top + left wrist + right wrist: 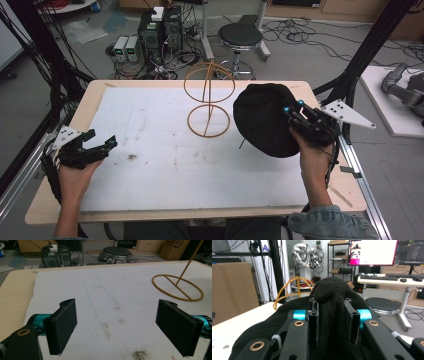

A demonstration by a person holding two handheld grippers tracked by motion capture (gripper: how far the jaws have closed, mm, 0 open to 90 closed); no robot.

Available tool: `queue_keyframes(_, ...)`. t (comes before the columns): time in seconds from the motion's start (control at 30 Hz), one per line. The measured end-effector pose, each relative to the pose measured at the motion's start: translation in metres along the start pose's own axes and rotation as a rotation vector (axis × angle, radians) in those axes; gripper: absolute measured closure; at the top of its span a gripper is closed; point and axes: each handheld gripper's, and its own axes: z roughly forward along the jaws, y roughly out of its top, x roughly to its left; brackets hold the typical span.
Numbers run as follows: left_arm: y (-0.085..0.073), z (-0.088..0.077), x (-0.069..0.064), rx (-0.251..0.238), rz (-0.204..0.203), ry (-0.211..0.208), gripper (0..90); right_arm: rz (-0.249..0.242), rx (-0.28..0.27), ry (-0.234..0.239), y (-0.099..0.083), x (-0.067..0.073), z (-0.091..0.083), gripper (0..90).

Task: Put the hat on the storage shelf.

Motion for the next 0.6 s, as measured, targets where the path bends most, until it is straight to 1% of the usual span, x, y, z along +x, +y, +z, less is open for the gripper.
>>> queue_keyframes(0.03,0.0,0.0,0.0,0.0,0.0,0.0,17.5,0.0,0.0,0.0,0.0,0.0,0.0,72.0)
queue_keyframes(0.1,0.0,0.0,0.0,-0.002,0.0,0.0,17.5,-0.011,-0.015,-0.004,0.008,0.0,0.004,72.0)
queue_keyframes(0.17,0.0,0.0,0.0,-0.001,0.002,-0.001,17.4,-0.014,-0.017,-0.003,0.011,0.001,0.005,72.0)
queue_keyframes(0.27,0.0,0.0,0.0,0.0,0.002,-0.001,17.5,-0.022,-0.034,-0.005,0.02,0.002,0.009,72.0)
queue_keyframes(0.3,0.0,0.0,0.0,0.0,0.002,-0.001,17.5,-0.027,-0.046,-0.006,0.026,0.003,0.012,72.0)
queue_keyframes(0.4,0.0,0.0,0.001,-0.001,0.003,-0.001,17.5,-0.024,-0.056,0.0,0.031,0.004,0.016,71.9)
queue_keyframes(0.47,0.0,0.0,0.001,-0.001,0.002,-0.001,17.5,-0.019,-0.061,0.005,0.038,0.005,0.022,72.0)
queue_keyframes(0.6,0.0,-0.001,0.001,-0.001,0.001,-0.001,17.5,-0.019,-0.071,0.009,0.044,0.006,0.029,72.0)
